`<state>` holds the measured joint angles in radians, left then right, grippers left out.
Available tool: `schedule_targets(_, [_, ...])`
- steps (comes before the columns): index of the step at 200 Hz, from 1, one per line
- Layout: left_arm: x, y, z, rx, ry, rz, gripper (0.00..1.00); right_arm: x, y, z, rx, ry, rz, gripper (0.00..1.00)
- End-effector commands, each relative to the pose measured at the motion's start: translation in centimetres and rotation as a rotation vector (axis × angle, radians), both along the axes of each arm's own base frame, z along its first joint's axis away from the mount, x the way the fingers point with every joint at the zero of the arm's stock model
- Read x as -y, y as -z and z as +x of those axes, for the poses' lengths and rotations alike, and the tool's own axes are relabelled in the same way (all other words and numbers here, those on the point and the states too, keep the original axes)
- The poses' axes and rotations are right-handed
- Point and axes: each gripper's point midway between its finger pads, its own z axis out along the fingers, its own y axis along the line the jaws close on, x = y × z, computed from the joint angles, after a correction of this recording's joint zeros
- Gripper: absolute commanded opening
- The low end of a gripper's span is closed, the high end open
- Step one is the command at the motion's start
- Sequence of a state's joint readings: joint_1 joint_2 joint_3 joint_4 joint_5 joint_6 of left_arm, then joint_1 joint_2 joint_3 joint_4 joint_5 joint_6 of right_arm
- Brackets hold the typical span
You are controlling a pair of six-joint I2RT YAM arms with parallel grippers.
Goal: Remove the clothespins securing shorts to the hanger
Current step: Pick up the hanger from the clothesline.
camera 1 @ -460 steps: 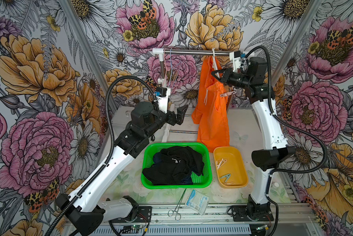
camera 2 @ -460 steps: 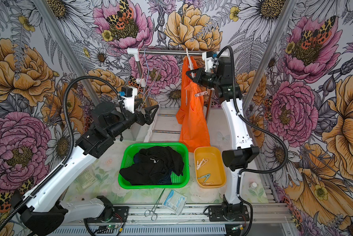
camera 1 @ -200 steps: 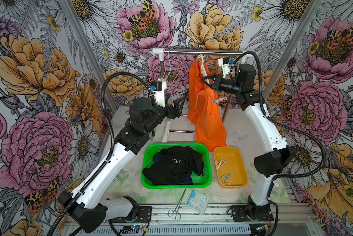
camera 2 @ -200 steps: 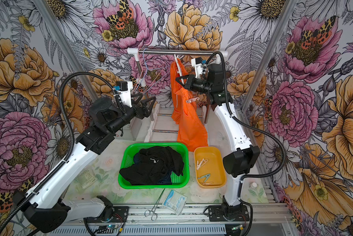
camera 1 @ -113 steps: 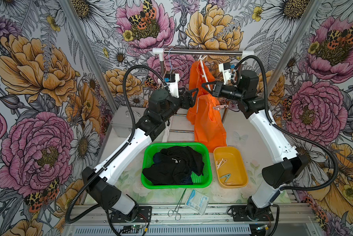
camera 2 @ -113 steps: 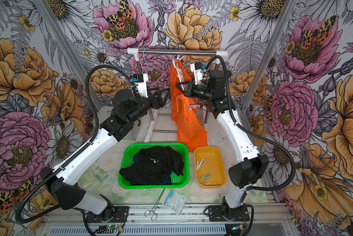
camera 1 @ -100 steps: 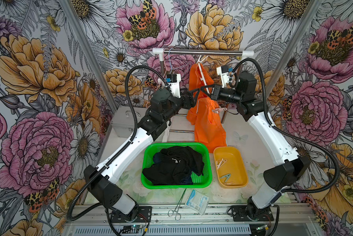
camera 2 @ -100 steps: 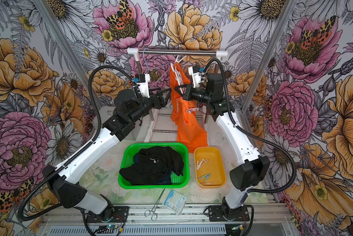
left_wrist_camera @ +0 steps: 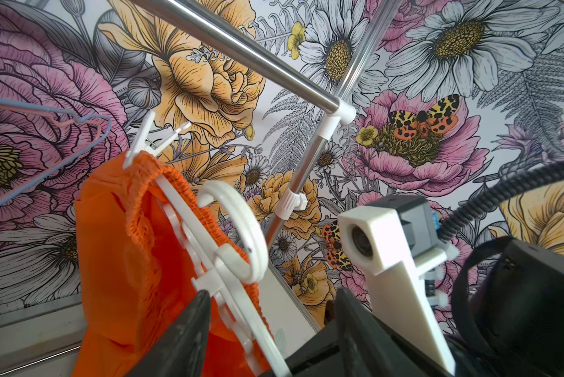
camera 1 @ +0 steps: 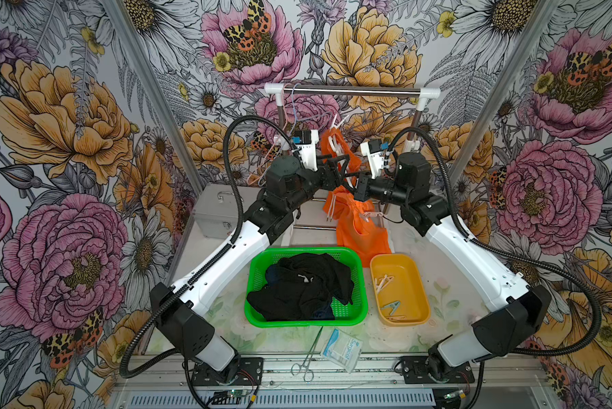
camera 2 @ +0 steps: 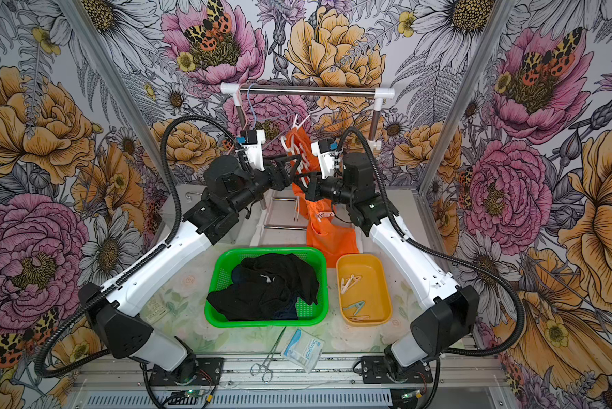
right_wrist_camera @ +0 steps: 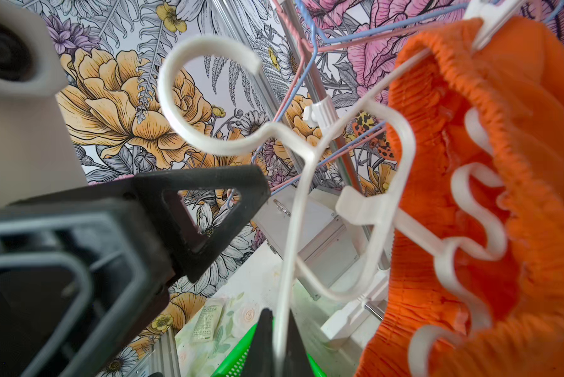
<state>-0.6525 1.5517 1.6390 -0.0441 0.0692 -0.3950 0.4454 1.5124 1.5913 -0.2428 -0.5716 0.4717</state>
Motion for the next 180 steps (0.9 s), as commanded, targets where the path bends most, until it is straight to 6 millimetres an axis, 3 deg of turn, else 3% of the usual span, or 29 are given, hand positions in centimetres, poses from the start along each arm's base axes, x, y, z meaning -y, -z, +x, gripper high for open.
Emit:
schedule_targets(1, [-0.4, 0.5, 0.5, 0.0, -0.036, -0.01, 0.61, 0.4, -4.5, -1.7, 0.176, 0.02, 0.038, 0.0])
schedule_targets(26, [-0.3, 1.2, 0.6, -0.015, -0.037, -0.006, 0.61, 0.0, -4.5, -2.4, 0.198, 0.023, 0.025, 0.0])
schedule_targets(86, [-0.3, 1.7, 0.8, -0.027, -0.038, -0.023, 0.41, -0.9, -3.5, -3.0, 0.221, 0.034, -0.013, 0.0])
schedule_targets(148, [-0.2, 2.9, 1.1, -0.058, -0.037, -0.019, 0.37, -1.7, -2.5, -3.8, 0.257, 0.048, -0.063, 0.0])
schedule_targets(180, [-0.4, 3.4, 1.2, -0.068, -0.042, -0.025, 0.23, -1.9, -2.1, -3.8, 0.259, 0.052, -0.08, 0.0])
